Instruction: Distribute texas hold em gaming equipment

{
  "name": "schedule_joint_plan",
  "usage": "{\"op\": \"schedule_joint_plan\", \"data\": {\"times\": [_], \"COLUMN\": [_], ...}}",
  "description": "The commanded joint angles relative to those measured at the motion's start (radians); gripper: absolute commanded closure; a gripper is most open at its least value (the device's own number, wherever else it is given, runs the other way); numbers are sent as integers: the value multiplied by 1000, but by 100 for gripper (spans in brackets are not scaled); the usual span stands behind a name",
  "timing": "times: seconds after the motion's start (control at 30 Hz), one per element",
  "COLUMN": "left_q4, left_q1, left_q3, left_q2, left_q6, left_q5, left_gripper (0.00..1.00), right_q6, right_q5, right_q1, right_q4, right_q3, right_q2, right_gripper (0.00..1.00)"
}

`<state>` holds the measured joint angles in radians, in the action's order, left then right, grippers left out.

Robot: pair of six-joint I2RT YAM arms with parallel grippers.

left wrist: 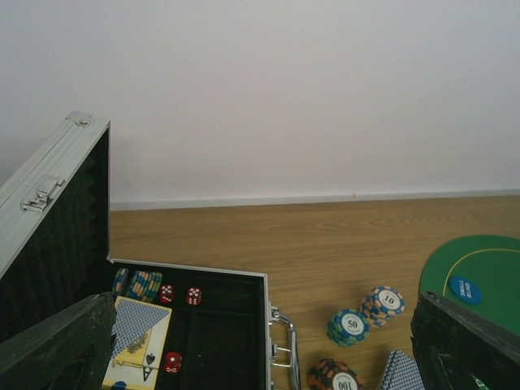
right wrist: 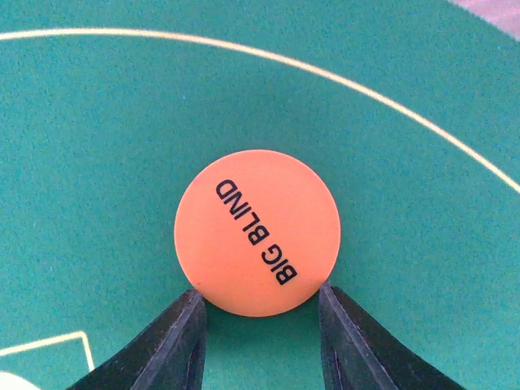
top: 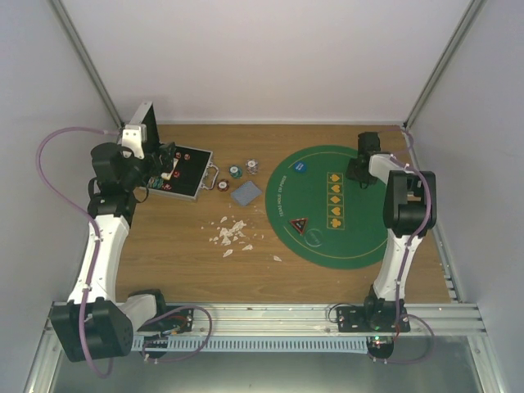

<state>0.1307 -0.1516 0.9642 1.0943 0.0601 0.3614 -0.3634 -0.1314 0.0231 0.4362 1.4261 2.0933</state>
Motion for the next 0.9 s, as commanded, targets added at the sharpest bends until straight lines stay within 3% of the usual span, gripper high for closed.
{"op": "schedule_joint_plan", "data": {"times": [0.0,0.23,0.37,0.67,0.87], "left_q4": [-44,-41,-32,-18,22], "left_q1": [-6,-7,-6,9,87], "left_q3": [-1,1,4,15,36], "left_q2": [1,7,18,64,113], "left_q6": [1,1,6,24,4], "left_q5": [12,9,-4,34,18], "left_gripper": [1,1,1,1,1], "right_q6": [22,28,29,50,75], "right_q5": [-1,17,32,146,197], "right_q1": [11,12,12,6,-23], "right_q4": [31,33,38,54,90], "right_q3": [26,63,49,-14,-57], "right_q2": [90,114,75,-166,-386], "right_gripper": [61,60,54,36,28]}}
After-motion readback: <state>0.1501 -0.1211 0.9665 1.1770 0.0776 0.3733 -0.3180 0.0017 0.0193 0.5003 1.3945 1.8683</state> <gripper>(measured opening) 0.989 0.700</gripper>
